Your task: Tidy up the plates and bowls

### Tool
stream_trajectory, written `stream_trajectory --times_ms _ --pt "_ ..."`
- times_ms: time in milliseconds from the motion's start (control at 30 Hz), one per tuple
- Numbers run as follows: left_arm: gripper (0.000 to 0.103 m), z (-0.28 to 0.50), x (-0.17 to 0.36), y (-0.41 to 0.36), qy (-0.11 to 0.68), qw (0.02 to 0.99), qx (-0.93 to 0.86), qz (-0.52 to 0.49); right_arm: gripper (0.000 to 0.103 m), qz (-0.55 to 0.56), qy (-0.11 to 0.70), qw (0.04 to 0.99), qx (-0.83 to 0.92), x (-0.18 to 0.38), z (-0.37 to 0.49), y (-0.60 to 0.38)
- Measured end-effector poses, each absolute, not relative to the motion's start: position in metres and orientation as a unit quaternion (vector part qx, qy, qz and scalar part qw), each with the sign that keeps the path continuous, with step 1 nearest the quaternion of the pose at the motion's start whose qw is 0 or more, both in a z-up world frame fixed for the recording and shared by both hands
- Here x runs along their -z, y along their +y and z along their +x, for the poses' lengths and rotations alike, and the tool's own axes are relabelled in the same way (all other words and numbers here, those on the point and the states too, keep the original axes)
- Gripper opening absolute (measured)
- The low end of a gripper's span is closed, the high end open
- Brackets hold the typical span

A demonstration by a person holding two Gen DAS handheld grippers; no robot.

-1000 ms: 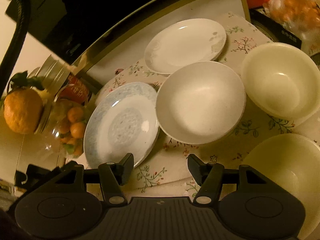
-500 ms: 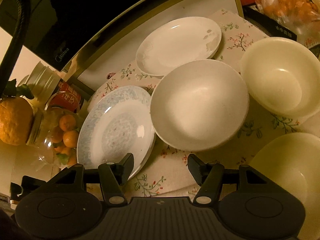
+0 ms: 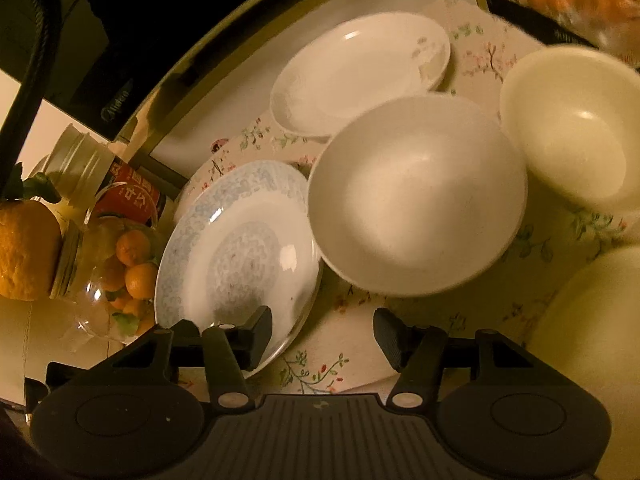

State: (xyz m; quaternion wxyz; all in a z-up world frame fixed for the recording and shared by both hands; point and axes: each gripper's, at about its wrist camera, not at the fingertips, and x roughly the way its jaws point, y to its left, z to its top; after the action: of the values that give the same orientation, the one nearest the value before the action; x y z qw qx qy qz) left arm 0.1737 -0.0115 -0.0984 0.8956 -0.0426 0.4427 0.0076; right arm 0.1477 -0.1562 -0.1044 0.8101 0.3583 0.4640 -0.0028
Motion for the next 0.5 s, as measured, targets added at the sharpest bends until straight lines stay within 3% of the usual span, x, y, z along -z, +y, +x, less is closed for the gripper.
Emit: stream_trajectory --times_ms 367,500 --pt "0.050 0.1796 0.1073 -0.0075 0.448 0.892 0.008 -0.066 0.037 0.368 0.452 0.812 0.012 0.1091 0.1534 -0.1569" --pt "0.036 0.1804 0.1062 -0.0136 0.442 0.895 0.025 -0.058 0.032 0.370 0.448 0.814 0.008 0.1102 0.1567 -0.1555"
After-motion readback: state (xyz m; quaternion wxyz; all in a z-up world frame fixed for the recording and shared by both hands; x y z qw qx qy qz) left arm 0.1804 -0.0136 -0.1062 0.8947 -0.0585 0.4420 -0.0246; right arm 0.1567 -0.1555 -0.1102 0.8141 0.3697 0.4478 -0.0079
